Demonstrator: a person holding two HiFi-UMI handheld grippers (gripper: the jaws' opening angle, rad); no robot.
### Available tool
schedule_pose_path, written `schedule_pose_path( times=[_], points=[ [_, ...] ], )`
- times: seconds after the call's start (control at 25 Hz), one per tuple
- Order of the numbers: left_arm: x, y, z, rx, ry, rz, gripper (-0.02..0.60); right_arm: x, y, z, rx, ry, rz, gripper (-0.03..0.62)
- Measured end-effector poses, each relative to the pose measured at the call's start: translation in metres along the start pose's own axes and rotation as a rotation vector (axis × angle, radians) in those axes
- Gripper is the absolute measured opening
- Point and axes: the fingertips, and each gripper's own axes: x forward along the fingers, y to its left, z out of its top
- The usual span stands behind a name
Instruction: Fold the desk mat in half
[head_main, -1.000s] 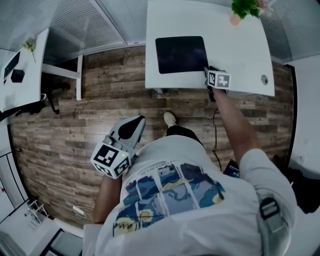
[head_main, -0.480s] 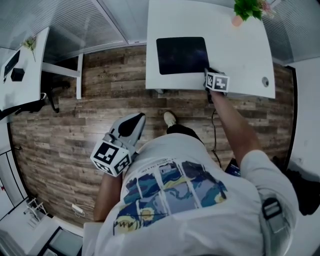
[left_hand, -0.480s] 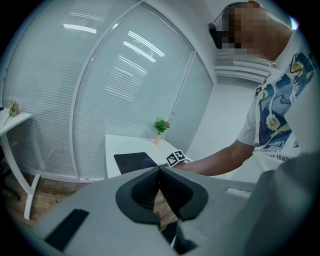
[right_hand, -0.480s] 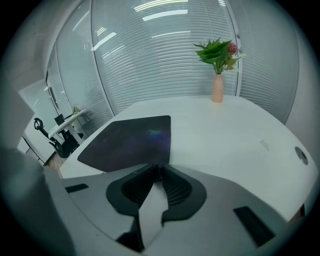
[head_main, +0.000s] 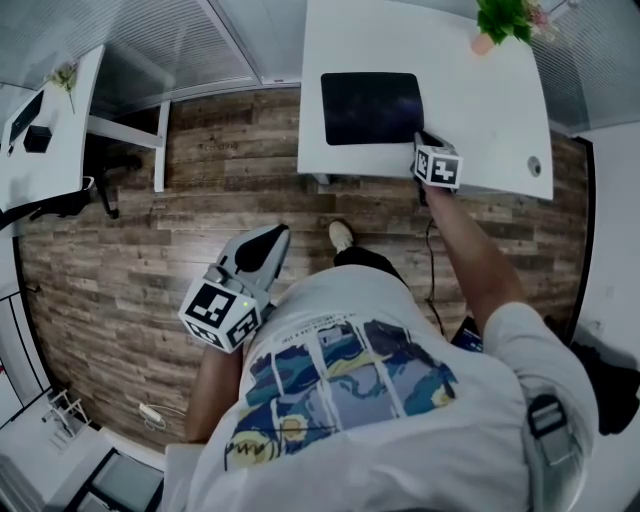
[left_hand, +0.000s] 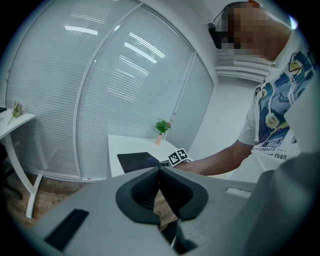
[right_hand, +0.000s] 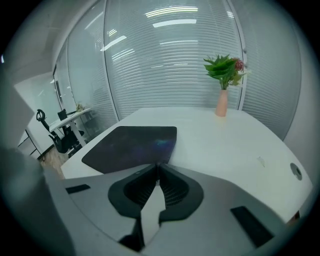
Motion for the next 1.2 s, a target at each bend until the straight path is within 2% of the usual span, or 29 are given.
schedule_pose_path(
  times=[0.6,1.2],
  points=[
    [-0.032,0.002,-0.011,-0.021,-0.033,0.020,0.003,-0.017,0.072,0.034,-0.256,-0.098,0.073,0.021],
    [-0.068,0.008,-0.023,-0.037,-0.075,0.078,0.003,-0.009,0.149,0.043,-0.385,-0.100,0.173,0.021]
  ],
)
